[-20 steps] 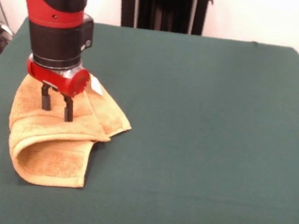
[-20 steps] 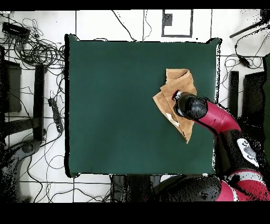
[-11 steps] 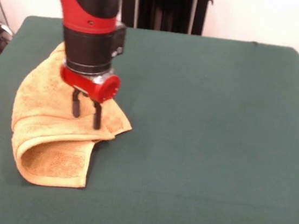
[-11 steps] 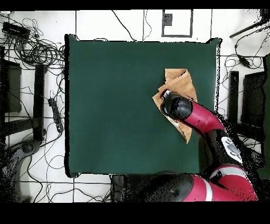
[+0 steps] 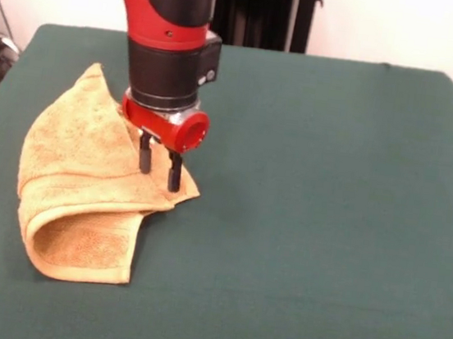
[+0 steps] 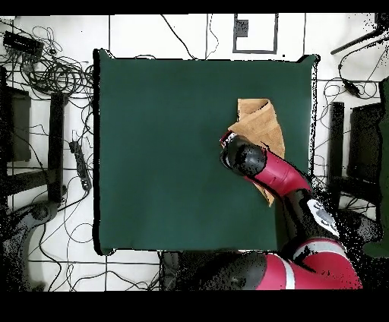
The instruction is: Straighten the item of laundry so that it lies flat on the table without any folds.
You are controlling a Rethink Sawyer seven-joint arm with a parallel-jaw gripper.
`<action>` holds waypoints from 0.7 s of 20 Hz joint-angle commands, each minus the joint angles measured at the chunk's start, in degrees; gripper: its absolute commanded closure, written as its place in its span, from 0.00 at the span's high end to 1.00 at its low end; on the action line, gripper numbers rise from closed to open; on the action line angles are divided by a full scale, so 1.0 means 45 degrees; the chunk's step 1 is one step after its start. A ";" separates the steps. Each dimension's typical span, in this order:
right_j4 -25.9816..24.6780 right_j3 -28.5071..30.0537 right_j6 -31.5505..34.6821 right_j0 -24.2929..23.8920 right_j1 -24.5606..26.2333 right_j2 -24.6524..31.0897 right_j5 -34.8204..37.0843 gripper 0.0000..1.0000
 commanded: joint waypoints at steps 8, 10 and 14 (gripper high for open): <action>-0.0067 0.1472 0.0702 -0.1503 -0.1316 0.1371 0.1620 1.00; 0.0022 0.1102 0.0484 -0.1761 -0.1724 0.1312 0.2385 1.00; 0.0133 -0.0156 0.0470 -0.1821 -0.2037 0.1003 0.3701 1.00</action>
